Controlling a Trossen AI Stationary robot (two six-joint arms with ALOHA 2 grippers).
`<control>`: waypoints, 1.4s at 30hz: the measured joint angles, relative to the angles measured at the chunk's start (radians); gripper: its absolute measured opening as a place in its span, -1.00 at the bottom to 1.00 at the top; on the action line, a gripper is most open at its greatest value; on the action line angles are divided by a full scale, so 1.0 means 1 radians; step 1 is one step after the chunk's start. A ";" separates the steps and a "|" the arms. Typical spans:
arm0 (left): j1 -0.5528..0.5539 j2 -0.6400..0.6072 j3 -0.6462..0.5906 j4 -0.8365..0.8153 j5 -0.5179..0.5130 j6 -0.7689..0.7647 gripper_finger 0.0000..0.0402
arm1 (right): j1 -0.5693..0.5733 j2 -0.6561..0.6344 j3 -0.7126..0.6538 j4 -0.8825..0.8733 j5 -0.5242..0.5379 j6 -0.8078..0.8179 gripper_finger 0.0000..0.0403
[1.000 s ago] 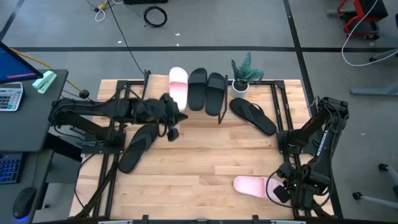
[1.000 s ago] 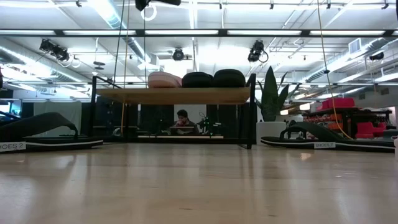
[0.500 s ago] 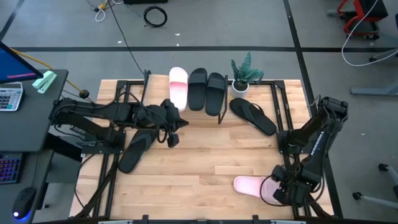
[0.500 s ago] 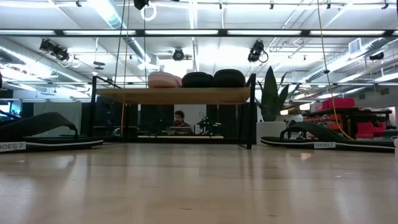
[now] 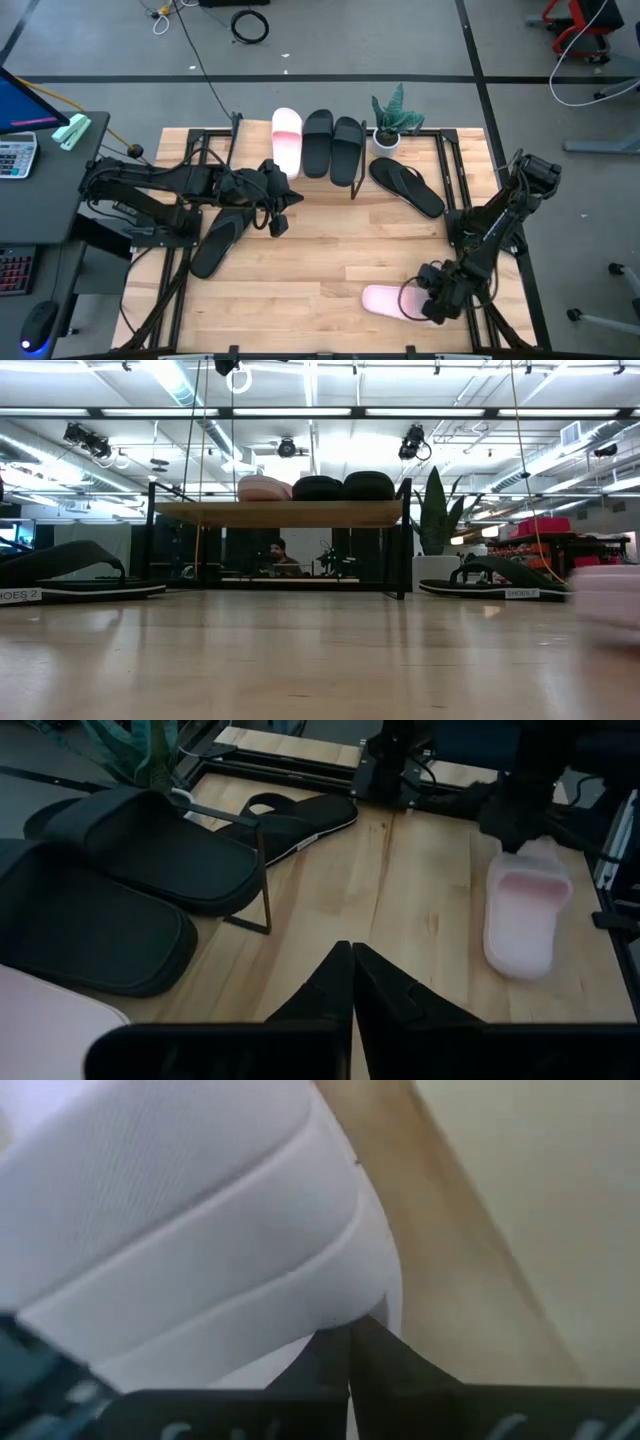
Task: Pick and place slides into the shelf
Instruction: Put the pink slide on the shelf
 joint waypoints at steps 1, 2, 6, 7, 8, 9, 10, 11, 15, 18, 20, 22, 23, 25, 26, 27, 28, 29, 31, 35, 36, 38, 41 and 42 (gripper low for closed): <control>0.000 0.000 0.000 0.002 0.000 0.000 -0.90 | -0.021 0.001 0.005 0.007 0.029 -0.034 -1.00; 0.000 0.000 0.000 0.008 0.000 0.000 -0.89 | -0.045 0.001 0.006 0.012 0.065 -0.076 -1.00; 0.000 0.000 0.000 0.028 0.000 0.013 -0.88 | -0.169 0.002 0.007 0.092 0.192 -0.280 -1.00; 0.000 0.000 0.000 0.036 0.000 0.012 -0.89 | -0.205 0.002 0.007 0.119 0.224 -0.344 -1.00; 0.000 0.000 0.000 0.045 0.000 0.012 -0.89 | -0.244 0.002 0.007 0.147 0.257 -0.405 -1.00; 0.000 0.000 0.000 0.053 0.000 0.013 -0.90 | -0.282 0.002 0.007 0.176 0.291 -0.464 -1.00; 0.000 0.000 0.000 0.060 0.000 0.015 -0.91 | -0.324 0.002 0.007 0.214 0.328 -0.527 -1.00; -0.003 0.004 0.000 0.069 0.000 0.015 -0.92 | -0.364 0.002 0.007 0.259 0.357 -0.587 -1.00; -0.029 0.023 0.001 0.071 0.000 0.008 -0.93 | -0.499 0.001 0.007 0.446 0.350 -0.841 -1.00; -0.075 0.054 0.001 0.070 0.015 -0.018 -0.91 | -0.537 -0.011 0.020 0.456 0.266 -0.898 -1.00; -0.119 0.085 0.001 0.082 0.051 -0.018 -0.91 | -0.526 -0.018 0.038 0.407 0.233 -0.868 -1.00; -0.168 0.128 0.001 0.119 0.078 -0.013 -0.92 | -0.489 -0.020 0.057 0.342 0.209 -0.819 -1.00; -0.193 0.153 0.001 0.134 0.084 0.004 -0.93 | -0.464 -0.022 0.065 0.308 0.206 -0.787 -1.00; -0.237 0.208 0.001 0.184 0.087 0.065 -0.94 | -0.414 -0.024 0.074 0.247 0.206 -0.723 -1.00; -0.258 0.235 0.001 0.195 0.088 0.099 -0.94 | -0.389 -0.024 0.076 0.225 0.210 -0.691 -1.00; -0.273 0.266 0.001 0.211 0.087 0.147 -0.93 | -0.365 -0.024 0.077 0.202 0.220 -0.660 -1.00; -0.283 0.298 0.001 0.239 0.087 0.203 -0.92 | -0.343 -0.024 0.077 0.176 0.238 -0.632 -1.00; -0.291 0.328 0.001 0.264 0.087 0.259 -0.90 | -0.325 -0.024 0.077 0.150 0.256 -0.604 -1.00; -0.297 0.391 0.000 0.326 0.082 0.324 -0.83 | -0.296 -0.024 0.077 0.099 0.274 -0.542 -1.00; -0.293 0.504 0.000 0.585 0.078 0.366 -0.65 | -0.246 -0.038 0.077 -0.028 0.283 -0.407 -1.00; -0.289 0.531 0.001 0.645 0.078 0.382 -0.60 | -0.231 -0.043 0.077 -0.065 0.284 -0.370 -1.00; -0.285 0.579 0.001 0.734 0.079 0.421 -0.49 | -0.210 -0.047 0.077 -0.122 0.277 -0.297 -1.00; -0.276 0.649 0.001 0.834 0.081 0.435 -0.34 | -0.178 -0.047 0.077 -0.135 0.230 -0.230 -1.00; -0.272 0.670 0.001 0.867 0.081 0.431 -0.30 | -0.168 -0.047 0.077 -0.127 0.224 -0.221 -1.00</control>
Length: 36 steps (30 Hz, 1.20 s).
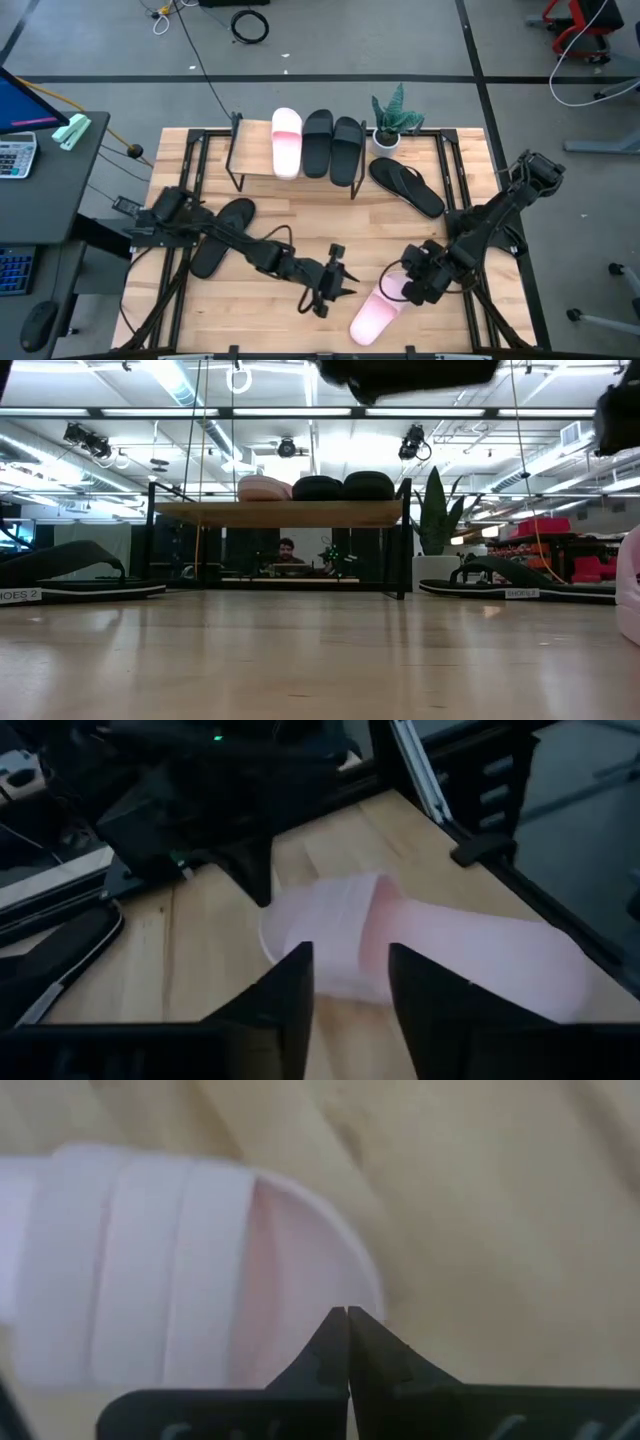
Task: Pick and place slides into the shelf
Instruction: Put the pink slide on the shelf
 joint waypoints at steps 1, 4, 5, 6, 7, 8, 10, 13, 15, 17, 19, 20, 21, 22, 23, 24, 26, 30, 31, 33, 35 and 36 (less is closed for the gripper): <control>0.005 0.022 0.000 0.042 0.000 -0.002 -0.26 | 0.009 0.001 0.000 0.008 -0.002 0.001 -1.00; 0.016 0.080 0.000 0.134 -0.003 0.027 -0.16 | 0.029 0.001 0.000 0.009 0.012 0.002 -1.00; 0.020 0.094 0.000 0.154 -0.003 0.051 -0.14 | 0.030 0.001 0.000 0.008 0.025 0.003 -1.00; 0.023 0.108 0.000 0.186 -0.003 0.072 -0.12 | 0.030 0.001 0.000 0.010 0.038 0.008 -1.00; 0.026 0.117 0.000 0.202 -0.003 0.079 -0.11 | 0.030 0.001 0.000 0.012 0.045 0.022 -1.00; 0.027 0.125 0.000 0.213 -0.003 0.074 -0.10 | 0.030 0.002 0.000 0.011 0.047 0.036 -1.00; 0.029 0.127 0.000 0.202 -0.002 0.033 -0.10 | 0.026 0.011 0.000 0.033 0.044 0.051 -1.00; 0.022 0.127 0.000 0.202 -0.002 -0.018 -0.12 | 0.026 0.036 0.000 0.112 0.031 0.051 -1.00; 0.017 0.127 0.000 0.212 -0.002 -0.011 -0.14 | 0.026 0.061 0.000 0.156 0.014 0.047 -1.00; 0.012 0.127 0.000 0.224 -0.002 0.001 -0.15 | 0.026 0.087 0.000 0.166 0.013 0.040 -1.00; 0.009 0.126 0.000 0.221 -0.002 -0.002 -0.15 | 0.026 0.118 0.000 0.178 0.011 0.050 -1.00; 0.009 0.126 0.000 0.219 0.000 -0.005 -0.15 | 0.022 0.134 0.000 0.188 0.009 0.052 -1.00; 0.008 0.126 0.000 0.220 0.001 -0.007 -0.15 | 0.016 0.152 0.000 0.209 0.008 0.047 -1.00; 0.009 0.126 0.000 0.225 0.001 -0.008 -0.16 | 0.009 0.170 0.000 0.239 0.009 0.028 -1.00; 0.010 0.126 0.000 0.229 0.000 -0.007 -0.16 | -0.001 0.186 0.000 0.277 0.010 0.003 -1.00; 0.011 0.126 0.000 0.231 0.000 -0.005 -0.16 | -0.013 0.203 0.000 0.325 0.014 -0.031 -1.00; 0.012 0.126 0.000 0.230 -0.001 -0.006 -0.16 | -0.044 0.234 0.001 0.431 0.019 -0.100 -1.00; 0.014 0.126 0.000 0.222 -0.001 -0.039 -0.16 | -0.123 0.270 0.001 0.594 0.042 -0.234 -1.00; 0.014 0.126 0.000 0.221 -0.001 -0.054 -0.16 | -0.144 0.274 0.001 0.614 0.050 -0.257 -1.00; 0.011 0.126 0.000 0.221 -0.001 -0.079 -0.16 | -0.192 0.285 0.001 0.629 0.056 -0.293 -1.00; 0.004 0.126 0.000 0.215 -0.002 -0.103 -0.16 | -0.232 0.291 0.001 0.608 0.048 -0.341 -1.00; 0.000 0.126 0.000 0.214 -0.004 -0.113 -0.16 | -0.250 0.294 0.001 0.601 0.045 -0.369 -1.00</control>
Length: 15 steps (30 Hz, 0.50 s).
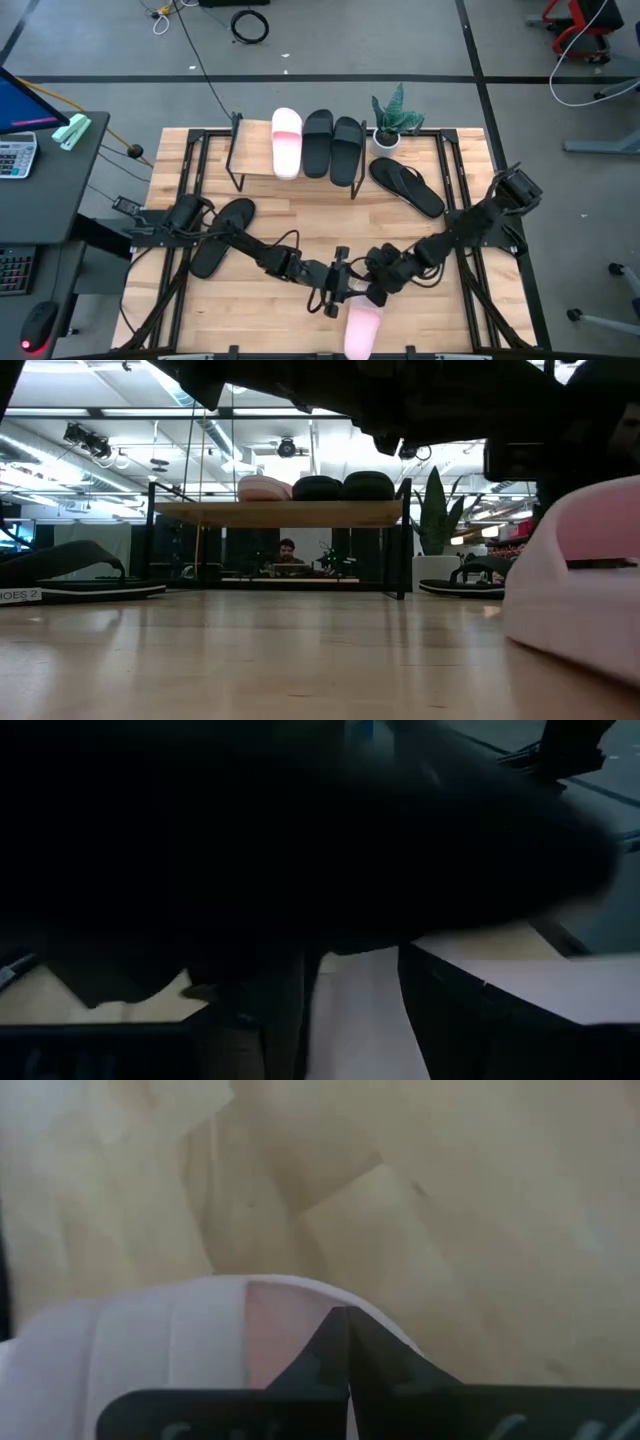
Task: Pick and place slides into the shelf
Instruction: Put the pink slide on the shelf
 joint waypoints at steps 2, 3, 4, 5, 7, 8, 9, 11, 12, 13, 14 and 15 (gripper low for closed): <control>-0.012 0.000 0.000 0.003 0.001 -0.021 -0.16 | -0.025 -0.001 0.001 -0.015 -0.025 -0.042 -1.00; -0.020 -0.001 0.000 0.004 0.001 -0.023 -0.16 | -0.034 -0.005 0.002 -0.019 -0.039 -0.058 -1.00; -0.028 -0.001 0.000 0.005 0.001 -0.028 -0.16 | -0.040 -0.013 0.001 -0.021 -0.063 -0.073 -1.00; -0.037 -0.001 0.000 0.007 0.001 -0.032 -0.16 | -0.042 -0.024 0.001 -0.025 -0.084 -0.079 -1.00; -0.052 -0.001 0.000 0.012 0.002 -0.041 -0.17 | -0.030 -0.055 -0.002 -0.039 -0.106 -0.079 -1.00; -0.058 -0.001 0.000 0.014 0.005 -0.040 -0.17 | -0.018 -0.072 -0.002 -0.043 -0.106 -0.076 -1.00; -0.064 -0.001 0.000 0.015 0.005 -0.040 -0.18 | -0.003 -0.089 -0.002 -0.039 -0.106 -0.073 -1.00; -0.070 -0.001 0.000 0.017 0.005 -0.040 -0.20 | 0.024 -0.121 -0.002 -0.044 -0.102 -0.053 -1.00; -0.070 -0.001 0.000 0.019 0.005 -0.040 -0.21 | 0.037 -0.129 -0.002 -0.049 -0.102 -0.037 -1.00; -0.069 -0.001 0.000 0.021 0.004 -0.040 -0.22 | 0.047 -0.132 -0.002 -0.058 -0.104 -0.021 -1.00; -0.068 -0.001 0.000 0.021 0.003 -0.040 -0.22 | 0.055 -0.131 -0.002 -0.075 -0.104 -0.004 -1.00; -0.067 -0.001 0.000 0.020 0.002 -0.040 -0.23 | 0.062 -0.124 -0.002 -0.091 -0.106 0.015 -1.00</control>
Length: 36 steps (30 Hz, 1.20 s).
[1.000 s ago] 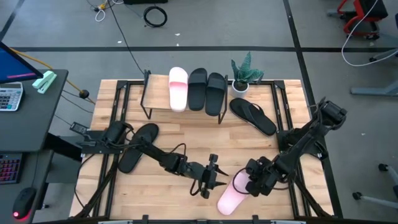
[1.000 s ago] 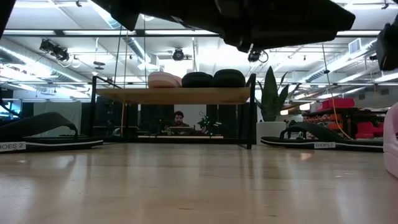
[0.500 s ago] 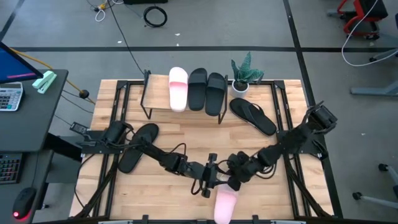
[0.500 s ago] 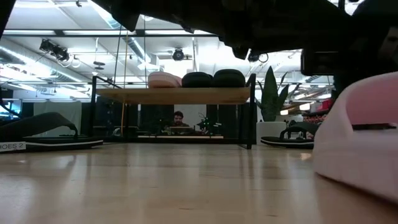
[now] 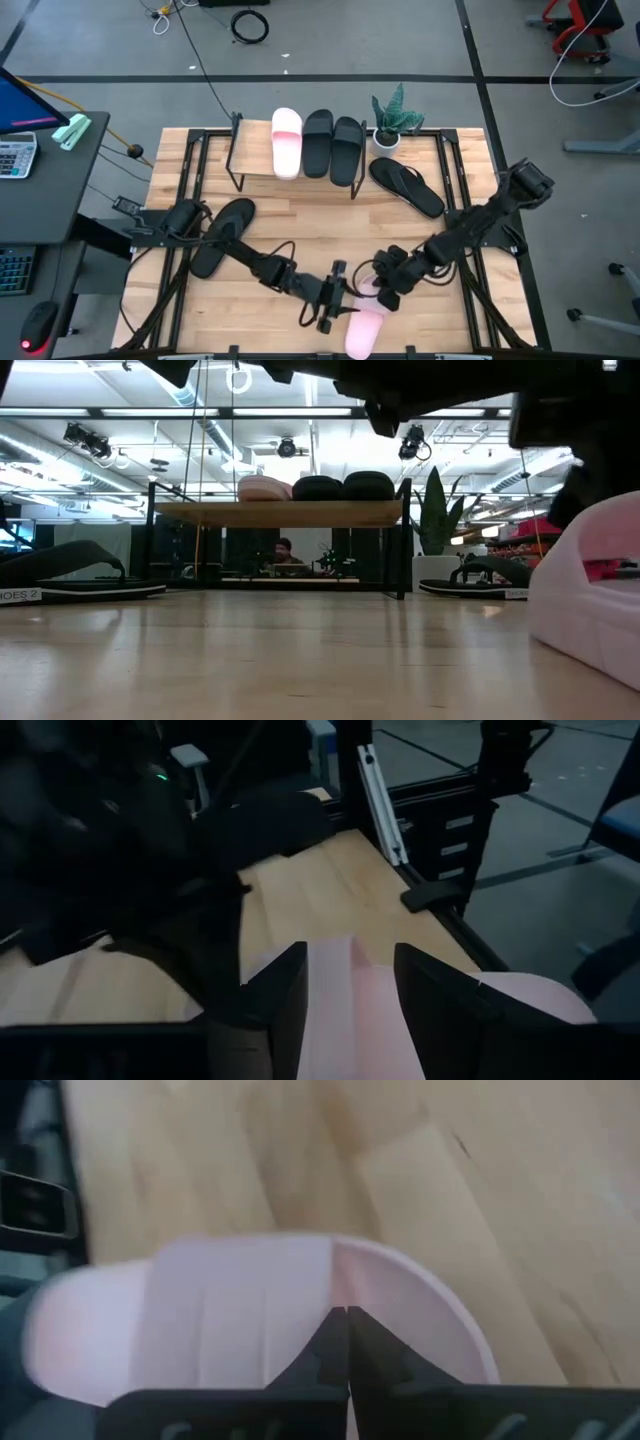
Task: Pick and place slides into the shelf
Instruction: Put the pink slide on the shelf
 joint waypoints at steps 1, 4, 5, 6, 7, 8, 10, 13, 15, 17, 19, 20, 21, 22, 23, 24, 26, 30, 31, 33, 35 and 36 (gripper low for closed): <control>0.001 0.000 0.000 0.000 0.000 0.000 -0.24 | 0.006 0.010 0.000 -0.014 0.000 0.020 -1.00; 0.006 0.000 0.000 0.004 -0.001 0.000 -0.25 | 0.014 0.061 0.000 -0.039 0.037 0.062 -1.00; 0.006 0.000 0.000 0.005 -0.001 -0.001 -0.26 | 0.014 0.076 0.000 -0.033 0.048 0.064 -1.00; 0.007 0.000 0.000 0.005 -0.001 0.000 -0.26 | 0.012 0.086 0.001 -0.031 0.055 0.064 -1.00; 0.007 0.000 0.000 0.006 -0.001 0.000 -0.26 | 0.007 0.096 0.002 -0.030 0.061 0.064 -1.00; 0.009 0.000 0.000 0.008 -0.001 0.000 -0.26 | -0.001 0.106 0.004 -0.032 0.061 0.063 -1.00; 0.010 0.000 0.000 0.008 0.000 0.000 -0.25 | -0.018 0.113 0.004 -0.044 0.063 0.037 -1.00; 0.016 0.000 0.000 0.011 0.000 0.000 -0.23 | -0.045 0.109 0.004 -0.061 0.103 -0.016 -1.00; 0.021 0.000 0.000 0.013 -0.001 0.000 -0.22 | -0.080 0.107 0.005 -0.054 0.141 -0.049 -1.00; 0.028 0.000 0.000 0.013 -0.001 -0.001 -0.22 | -0.110 0.107 0.002 -0.063 0.201 -0.087 -1.00; 0.036 0.000 0.000 0.013 0.000 0.000 -0.22 | -0.140 0.107 0.002 -0.064 0.203 -0.124 -1.00; 0.042 0.000 0.000 0.013 0.000 -0.001 -0.22 | -0.159 0.107 0.002 -0.063 0.195 -0.143 -1.00; 0.047 0.000 0.000 0.013 -0.001 -0.004 -0.22 | -0.178 0.107 0.003 -0.059 0.192 -0.165 -1.00; 0.052 0.000 0.000 0.013 -0.001 -0.008 -0.22 | -0.197 0.108 0.002 -0.057 0.208 -0.189 -1.00; 0.058 0.000 0.000 0.012 -0.001 -0.008 -0.21 | -0.219 0.108 0.002 -0.054 0.212 -0.209 -1.00; 0.063 0.000 0.000 0.013 -0.001 -0.008 -0.21 | -0.237 0.108 0.002 -0.049 0.232 -0.228 -1.00; 0.069 0.000 0.000 0.012 -0.002 -0.009 -0.19 | -0.273 0.108 0.001 -0.043 0.243 -0.267 -1.00; 0.068 0.000 0.000 0.012 -0.001 -0.016 -0.17 | -0.329 0.082 0.000 -0.047 0.253 -0.364 -1.00; 0.065 0.000 0.000 0.012 -0.001 -0.030 -0.17 | -0.336 0.064 -0.001 -0.056 0.252 -0.383 -1.00; 0.061 0.000 0.000 0.012 -0.001 -0.054 -0.18 | -0.343 0.014 -0.002 -0.063 0.249 -0.413 -1.00; 0.060 0.000 0.000 0.009 -0.001 -0.073 -0.20 | -0.343 -0.051 -0.002 -0.054 0.234 -0.422 -1.00; 0.059 0.000 0.000 0.004 -0.001 -0.093 -0.21 | -0.341 -0.087 -0.002 -0.053 0.213 -0.422 -1.00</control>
